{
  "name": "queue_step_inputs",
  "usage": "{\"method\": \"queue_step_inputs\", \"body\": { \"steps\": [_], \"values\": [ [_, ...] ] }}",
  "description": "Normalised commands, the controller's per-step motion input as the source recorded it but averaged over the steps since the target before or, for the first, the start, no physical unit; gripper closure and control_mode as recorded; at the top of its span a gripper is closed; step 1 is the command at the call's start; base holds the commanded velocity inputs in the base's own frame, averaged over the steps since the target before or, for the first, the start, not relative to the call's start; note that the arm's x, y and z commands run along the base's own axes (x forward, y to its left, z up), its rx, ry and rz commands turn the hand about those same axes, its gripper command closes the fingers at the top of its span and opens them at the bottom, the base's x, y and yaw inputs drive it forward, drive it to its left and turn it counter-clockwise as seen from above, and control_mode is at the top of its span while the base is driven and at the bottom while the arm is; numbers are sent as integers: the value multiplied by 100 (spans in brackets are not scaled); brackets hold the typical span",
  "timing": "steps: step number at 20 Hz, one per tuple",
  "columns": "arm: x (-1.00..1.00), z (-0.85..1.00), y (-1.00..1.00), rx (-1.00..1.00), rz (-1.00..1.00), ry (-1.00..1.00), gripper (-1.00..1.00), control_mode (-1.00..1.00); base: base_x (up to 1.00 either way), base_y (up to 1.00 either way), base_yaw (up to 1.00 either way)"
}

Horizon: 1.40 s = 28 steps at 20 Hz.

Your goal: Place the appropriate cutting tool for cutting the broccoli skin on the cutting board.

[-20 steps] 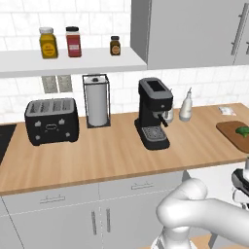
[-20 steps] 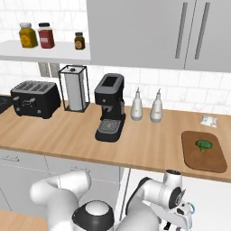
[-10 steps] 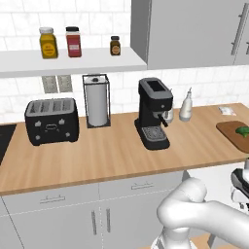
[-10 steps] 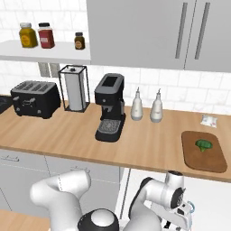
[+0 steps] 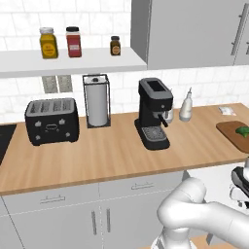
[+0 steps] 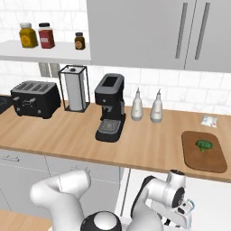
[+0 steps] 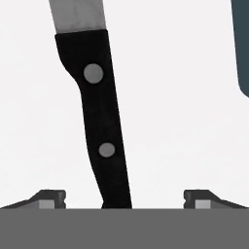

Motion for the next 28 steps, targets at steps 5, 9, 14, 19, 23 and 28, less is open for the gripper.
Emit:
{"method": "queue_step_inputs", "body": {
  "steps": [5,9,14,19,23,28],
  "values": [
    [-23,-71,37,0,-7,-4,100,-100,0,0,0],
    [-3,-57,14,0,-6,-7,100,-100,0,0,0],
    [-5,-55,1,0,-4,-11,100,-100,0,0,0],
    [-17,-44,0,0,-3,-4,100,-100,0,0,0],
    [-67,-6,0,0,-3,-3,100,-100,0,0,0],
    [-46,11,0,0,-7,0,100,-100,0,0,0]
  ]
}}
